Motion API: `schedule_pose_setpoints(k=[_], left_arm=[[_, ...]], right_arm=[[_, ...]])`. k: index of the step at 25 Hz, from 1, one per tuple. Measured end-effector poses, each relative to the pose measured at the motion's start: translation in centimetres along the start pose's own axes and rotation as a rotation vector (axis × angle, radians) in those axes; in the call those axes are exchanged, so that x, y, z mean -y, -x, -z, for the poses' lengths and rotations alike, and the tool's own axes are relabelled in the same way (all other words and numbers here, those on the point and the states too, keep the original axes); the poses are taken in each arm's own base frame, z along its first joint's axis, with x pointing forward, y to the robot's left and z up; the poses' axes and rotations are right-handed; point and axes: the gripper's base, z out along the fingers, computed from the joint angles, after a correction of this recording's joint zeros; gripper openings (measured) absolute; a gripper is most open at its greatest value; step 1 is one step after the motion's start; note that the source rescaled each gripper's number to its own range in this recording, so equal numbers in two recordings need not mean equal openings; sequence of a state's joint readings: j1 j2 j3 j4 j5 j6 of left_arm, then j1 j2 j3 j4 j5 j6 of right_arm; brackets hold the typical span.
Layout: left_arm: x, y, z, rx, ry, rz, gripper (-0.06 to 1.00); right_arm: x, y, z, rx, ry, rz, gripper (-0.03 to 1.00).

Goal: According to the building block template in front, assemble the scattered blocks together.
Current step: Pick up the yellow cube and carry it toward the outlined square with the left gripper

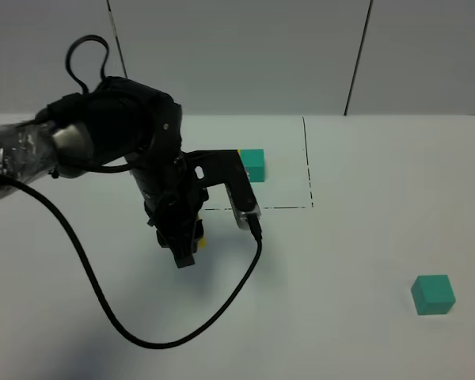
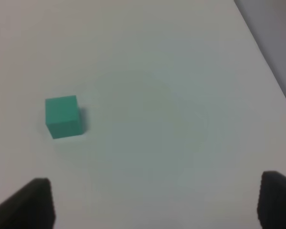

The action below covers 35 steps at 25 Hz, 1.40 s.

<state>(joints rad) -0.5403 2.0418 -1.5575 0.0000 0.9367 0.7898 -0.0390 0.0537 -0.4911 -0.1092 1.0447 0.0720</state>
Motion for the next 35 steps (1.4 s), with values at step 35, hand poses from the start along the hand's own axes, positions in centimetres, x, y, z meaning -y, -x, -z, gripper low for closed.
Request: schedule_pose_setpoints(k=[35], left_arm=[[-0.7, 6.8, -9.0, -0.124, -0.092, -0.311, 0.0]], right_arm=[[0.0, 0.0, 0.0, 0.0, -0.001, 0.0, 0.72]])
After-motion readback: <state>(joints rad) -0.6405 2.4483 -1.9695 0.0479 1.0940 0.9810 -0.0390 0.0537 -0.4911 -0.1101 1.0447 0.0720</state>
